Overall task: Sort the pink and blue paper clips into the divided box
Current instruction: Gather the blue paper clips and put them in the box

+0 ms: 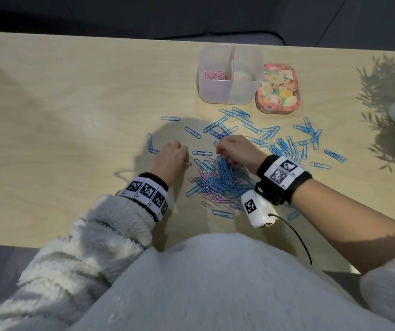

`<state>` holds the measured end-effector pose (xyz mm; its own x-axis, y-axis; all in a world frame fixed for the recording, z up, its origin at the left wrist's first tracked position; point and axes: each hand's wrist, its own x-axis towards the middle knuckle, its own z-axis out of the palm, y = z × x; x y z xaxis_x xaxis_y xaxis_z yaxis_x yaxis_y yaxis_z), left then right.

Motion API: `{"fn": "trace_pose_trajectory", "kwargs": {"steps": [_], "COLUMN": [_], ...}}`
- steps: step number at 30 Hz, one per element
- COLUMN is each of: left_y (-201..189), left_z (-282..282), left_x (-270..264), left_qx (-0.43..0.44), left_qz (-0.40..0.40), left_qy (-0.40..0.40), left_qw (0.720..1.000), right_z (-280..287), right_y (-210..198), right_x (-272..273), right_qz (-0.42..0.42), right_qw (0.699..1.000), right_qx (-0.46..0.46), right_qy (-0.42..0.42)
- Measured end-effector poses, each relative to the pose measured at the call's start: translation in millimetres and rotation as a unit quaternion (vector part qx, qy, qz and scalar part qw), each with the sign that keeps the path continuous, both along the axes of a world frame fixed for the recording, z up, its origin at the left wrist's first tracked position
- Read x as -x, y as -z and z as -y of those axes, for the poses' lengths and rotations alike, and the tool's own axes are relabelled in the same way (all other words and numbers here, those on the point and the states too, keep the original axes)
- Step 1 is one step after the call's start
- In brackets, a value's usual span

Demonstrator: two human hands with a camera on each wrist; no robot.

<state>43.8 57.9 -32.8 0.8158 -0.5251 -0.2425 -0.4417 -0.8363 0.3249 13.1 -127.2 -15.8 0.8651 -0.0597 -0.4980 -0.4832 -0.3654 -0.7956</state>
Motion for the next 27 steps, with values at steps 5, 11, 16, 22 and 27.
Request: {"fn": "trace_pose_trajectory", "kwargs": {"steps": [5,11,16,22,27], "left_y": [-1,-5,-6,-17,-12], "left_z": [-1,-2,-10,-12,-4], "left_x": [2,4,1,-2,4], "left_qx": [-0.001,0.048,0.128,0.226,0.179], "left_qz": [-0.009,-0.056,-0.092,-0.278,-0.277], "left_qy": [0.032,0.031,-0.024,-0.168,-0.115], "left_qw": [0.999,0.997,0.987,0.918,0.937], "right_z": [-16,-16,-4,13,-7], "right_y": [14,13,7,-5,-3], "right_x": [0,-9,-6,10,20], "right_qz": [0.07,0.02,0.052,0.05,-0.007], "right_qw": [0.94,0.927,0.943,0.996,0.998], "right_qx": [0.285,0.295,0.255,-0.075,-0.052], "right_qy": [-0.173,-0.231,-0.208,0.004,-0.023]}}
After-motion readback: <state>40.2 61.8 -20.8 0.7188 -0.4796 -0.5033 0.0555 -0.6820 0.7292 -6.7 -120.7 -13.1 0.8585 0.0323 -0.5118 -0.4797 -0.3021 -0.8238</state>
